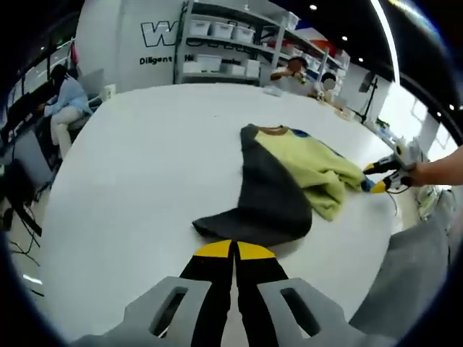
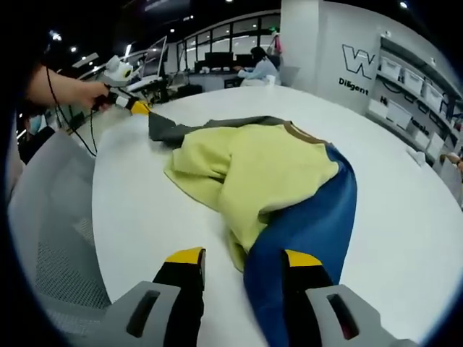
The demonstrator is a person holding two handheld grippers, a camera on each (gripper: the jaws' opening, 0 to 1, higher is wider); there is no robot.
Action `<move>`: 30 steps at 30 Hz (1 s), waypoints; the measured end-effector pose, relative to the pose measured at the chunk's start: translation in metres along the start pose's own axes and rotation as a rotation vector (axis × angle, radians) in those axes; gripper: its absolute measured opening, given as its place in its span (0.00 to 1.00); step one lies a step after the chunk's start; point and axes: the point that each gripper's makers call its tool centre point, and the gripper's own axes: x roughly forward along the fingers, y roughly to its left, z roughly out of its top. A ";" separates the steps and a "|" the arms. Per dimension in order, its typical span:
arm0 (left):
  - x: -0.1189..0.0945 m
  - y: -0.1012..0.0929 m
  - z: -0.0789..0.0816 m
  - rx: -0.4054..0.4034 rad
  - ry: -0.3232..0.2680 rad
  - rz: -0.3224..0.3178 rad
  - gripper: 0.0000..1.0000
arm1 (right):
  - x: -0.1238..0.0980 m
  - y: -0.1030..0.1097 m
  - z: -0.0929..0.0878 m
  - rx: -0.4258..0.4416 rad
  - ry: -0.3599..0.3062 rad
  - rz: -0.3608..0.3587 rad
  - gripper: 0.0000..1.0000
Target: Fold the garment on the visible template until the final outline fits inside the template.
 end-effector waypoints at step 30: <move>-0.057 0.152 -0.017 -0.131 -0.009 0.391 0.00 | 0.000 -0.024 -0.029 0.059 0.096 -0.022 0.44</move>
